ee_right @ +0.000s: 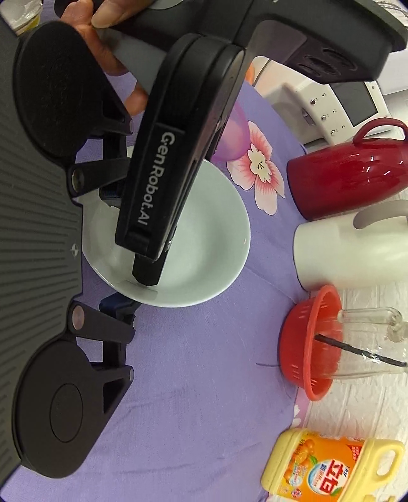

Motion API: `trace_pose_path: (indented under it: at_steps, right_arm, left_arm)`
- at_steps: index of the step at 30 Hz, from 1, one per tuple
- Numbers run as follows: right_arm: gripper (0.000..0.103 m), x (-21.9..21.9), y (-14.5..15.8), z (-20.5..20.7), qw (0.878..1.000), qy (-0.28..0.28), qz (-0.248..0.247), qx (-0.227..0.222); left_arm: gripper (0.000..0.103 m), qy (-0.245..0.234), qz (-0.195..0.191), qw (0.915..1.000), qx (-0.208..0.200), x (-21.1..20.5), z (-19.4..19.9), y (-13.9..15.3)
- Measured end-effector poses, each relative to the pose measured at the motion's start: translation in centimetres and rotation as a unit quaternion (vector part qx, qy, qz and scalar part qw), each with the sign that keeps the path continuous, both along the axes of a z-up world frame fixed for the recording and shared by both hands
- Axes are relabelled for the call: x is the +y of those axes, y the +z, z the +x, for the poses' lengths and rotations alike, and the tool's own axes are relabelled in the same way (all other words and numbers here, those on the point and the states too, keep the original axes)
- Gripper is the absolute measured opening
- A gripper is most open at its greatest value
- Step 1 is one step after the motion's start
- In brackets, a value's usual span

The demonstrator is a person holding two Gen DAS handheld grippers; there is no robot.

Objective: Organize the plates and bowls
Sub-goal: 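Grasp the white patterned bowl rim with the left gripper and lift it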

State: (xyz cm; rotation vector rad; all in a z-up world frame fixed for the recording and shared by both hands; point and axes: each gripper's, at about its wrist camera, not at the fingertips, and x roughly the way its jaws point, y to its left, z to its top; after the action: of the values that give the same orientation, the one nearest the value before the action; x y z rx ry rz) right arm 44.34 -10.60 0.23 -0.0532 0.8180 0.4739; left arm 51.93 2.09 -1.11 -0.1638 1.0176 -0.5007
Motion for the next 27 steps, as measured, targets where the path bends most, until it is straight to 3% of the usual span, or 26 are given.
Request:
trace_pose_path:
  at_steps: [9, 13, 14, 18, 24, 27]
  right_arm:
    - [0.092, -1.6, 0.0, -1.8, 1.0, -0.014, -0.005, 0.014]
    - [0.092, -1.7, -0.3, -1.2, 1.0, -0.025, -0.01, -0.004]
    - [0.097, -1.8, -0.4, -1.0, 1.0, -0.026, -0.012, -0.008]
    - [0.101, -3.0, -0.7, -0.1, 0.999, -0.036, -0.008, -0.003]
    - [0.101, -4.3, -1.0, -0.2, 0.999, -0.046, 0.021, -0.007]
    - [0.098, -3.9, -1.5, 0.2, 0.999, -0.044, 0.011, -0.005]
  left_arm:
    - [0.058, -0.008, -0.008, 0.9999, 0.011, -2.5, -2.9, -0.4]
    - [0.06, 0.016, 0.006, 0.9998, -0.008, -2.3, -2.4, -0.5]
    - [0.06, 0.022, 0.005, 0.9997, -0.011, -2.1, -2.1, -0.6]
    - [0.06, 0.031, -0.009, 0.9994, -0.008, -1.2, -1.3, -0.9]
    - [0.06, 0.033, -0.012, 0.9992, -0.018, -1.0, -0.9, -0.9]
    - [0.059, 0.033, -0.006, 0.9993, -0.017, -1.4, -0.8, -1.3]
